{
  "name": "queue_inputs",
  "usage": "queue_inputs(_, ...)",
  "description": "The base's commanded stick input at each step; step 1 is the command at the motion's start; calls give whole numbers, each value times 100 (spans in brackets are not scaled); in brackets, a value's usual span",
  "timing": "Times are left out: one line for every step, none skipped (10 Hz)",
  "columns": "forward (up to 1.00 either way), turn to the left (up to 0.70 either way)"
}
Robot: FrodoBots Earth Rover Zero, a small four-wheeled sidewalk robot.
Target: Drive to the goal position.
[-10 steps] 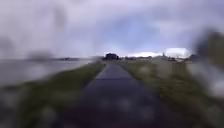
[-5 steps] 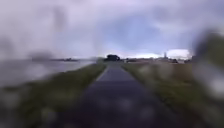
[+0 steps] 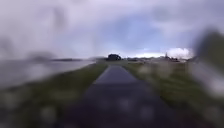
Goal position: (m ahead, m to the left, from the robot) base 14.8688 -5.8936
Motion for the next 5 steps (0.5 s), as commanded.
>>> queue_inputs(70, 0)
queue_inputs(70, 0)
queue_inputs(70, 0)
queue_inputs(70, 0)
queue_inputs(70, -4)
